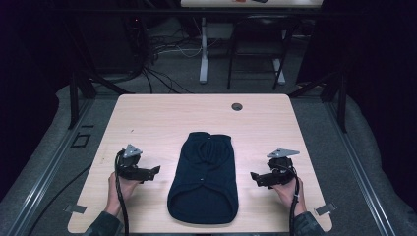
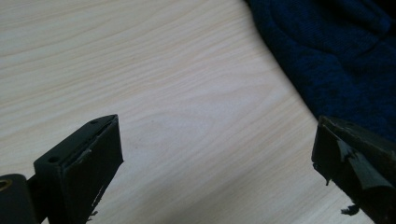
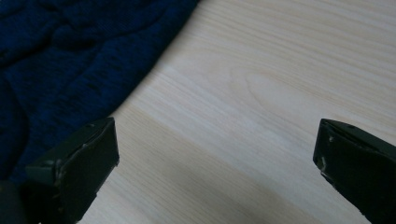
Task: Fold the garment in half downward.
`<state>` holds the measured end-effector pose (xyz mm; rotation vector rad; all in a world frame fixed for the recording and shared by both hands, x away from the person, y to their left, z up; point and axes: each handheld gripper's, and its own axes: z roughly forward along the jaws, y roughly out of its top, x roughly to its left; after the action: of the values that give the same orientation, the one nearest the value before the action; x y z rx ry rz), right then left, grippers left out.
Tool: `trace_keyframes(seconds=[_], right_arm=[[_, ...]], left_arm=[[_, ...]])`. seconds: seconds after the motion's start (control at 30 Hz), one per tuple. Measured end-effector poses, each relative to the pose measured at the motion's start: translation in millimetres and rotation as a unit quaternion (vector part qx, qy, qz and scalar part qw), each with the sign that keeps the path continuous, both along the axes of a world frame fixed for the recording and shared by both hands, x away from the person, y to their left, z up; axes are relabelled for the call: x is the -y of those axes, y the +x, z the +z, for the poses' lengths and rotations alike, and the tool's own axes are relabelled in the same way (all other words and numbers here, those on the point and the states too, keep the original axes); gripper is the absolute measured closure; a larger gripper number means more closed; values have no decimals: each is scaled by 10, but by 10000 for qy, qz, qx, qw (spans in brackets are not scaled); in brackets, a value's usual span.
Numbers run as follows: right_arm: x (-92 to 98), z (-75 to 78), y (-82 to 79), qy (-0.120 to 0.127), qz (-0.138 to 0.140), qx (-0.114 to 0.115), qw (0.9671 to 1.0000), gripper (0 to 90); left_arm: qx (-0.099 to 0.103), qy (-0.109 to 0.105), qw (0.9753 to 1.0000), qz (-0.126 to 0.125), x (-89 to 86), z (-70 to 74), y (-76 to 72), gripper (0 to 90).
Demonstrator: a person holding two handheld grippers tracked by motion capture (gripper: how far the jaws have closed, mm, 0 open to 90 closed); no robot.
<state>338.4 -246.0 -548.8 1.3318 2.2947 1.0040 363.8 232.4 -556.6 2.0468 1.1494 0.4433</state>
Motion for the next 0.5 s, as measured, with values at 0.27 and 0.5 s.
trace_keyframes(seconds=[0.27,0.5], right_arm=[[-190,76,144,-19,271,-41,9996,5],[-386,71,334,-30,454,-157,9988,8]], left_arm=[[-130,21,9996,-230,191,38,188,22],[-199,29,9990,-388,414,117,393,25]])
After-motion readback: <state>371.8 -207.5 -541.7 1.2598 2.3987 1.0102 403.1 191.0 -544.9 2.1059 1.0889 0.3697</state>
